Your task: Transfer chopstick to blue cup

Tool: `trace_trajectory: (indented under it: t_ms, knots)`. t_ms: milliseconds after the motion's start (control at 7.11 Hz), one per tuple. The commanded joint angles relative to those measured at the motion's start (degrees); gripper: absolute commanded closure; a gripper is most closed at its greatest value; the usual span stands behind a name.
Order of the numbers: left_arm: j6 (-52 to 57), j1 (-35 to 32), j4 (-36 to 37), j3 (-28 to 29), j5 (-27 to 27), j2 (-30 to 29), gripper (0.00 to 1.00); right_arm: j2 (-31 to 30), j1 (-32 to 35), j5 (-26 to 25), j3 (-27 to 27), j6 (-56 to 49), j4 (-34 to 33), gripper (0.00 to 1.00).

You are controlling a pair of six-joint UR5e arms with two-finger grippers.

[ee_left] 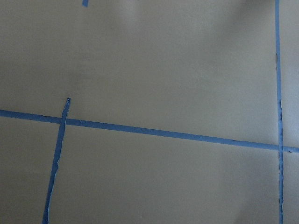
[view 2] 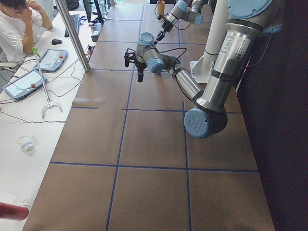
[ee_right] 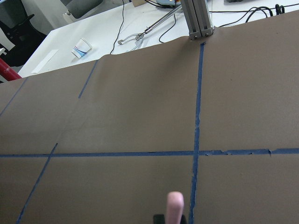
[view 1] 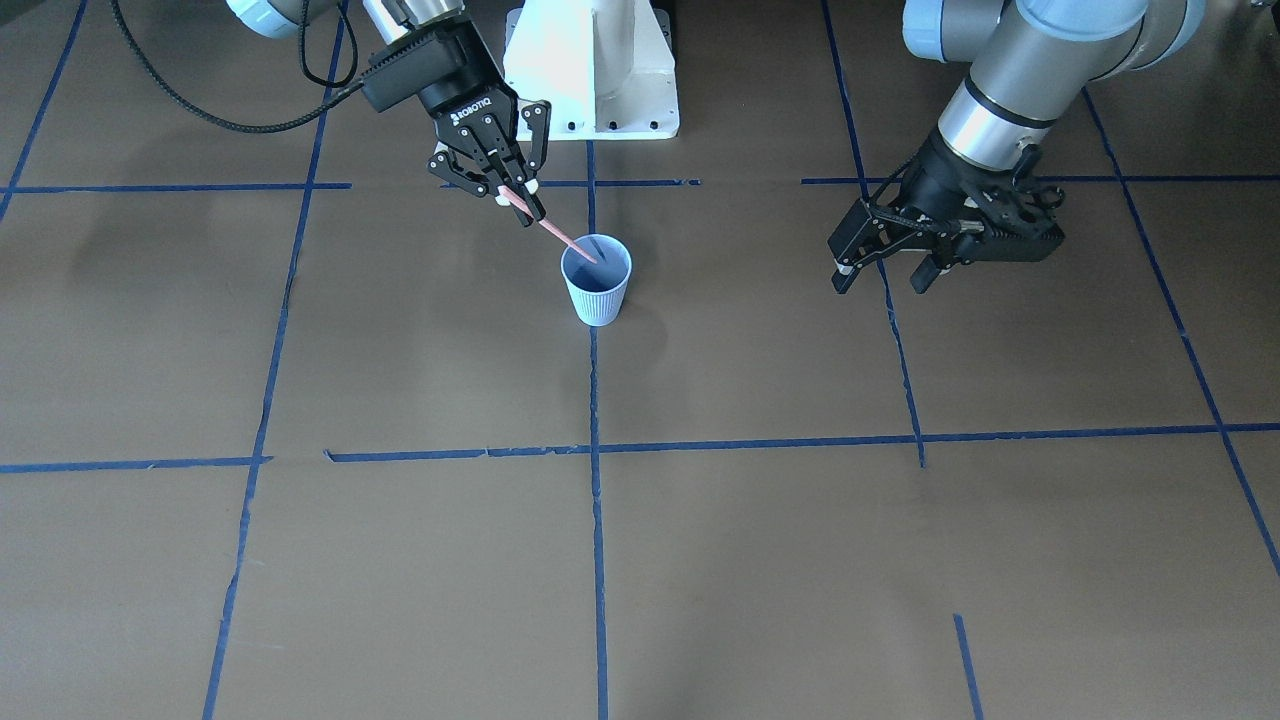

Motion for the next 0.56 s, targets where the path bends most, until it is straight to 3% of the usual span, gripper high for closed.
trace_trajectory:
  t_ms: [0, 281, 422]
  knots:
    - [-0.1, 0.0, 0.1, -0.4, -0.1, -0.4, 0.0, 0.3, -2.7, -4.9, -1.0, 0.0, 0.2, 0.0]
    - [1.1, -0.5, 0.2, -0.2, -0.1, -0.2, 0.0, 0.0, -1.3, -3.3, 2.1, -0.9, 0.0, 0.0]
    - [7.1, -1.9, 0.5, 0.1, 0.4, 0.8, 0.0, -2.7, 3.2, 4.2, 3.7, -2.1, 0.0, 0.0]
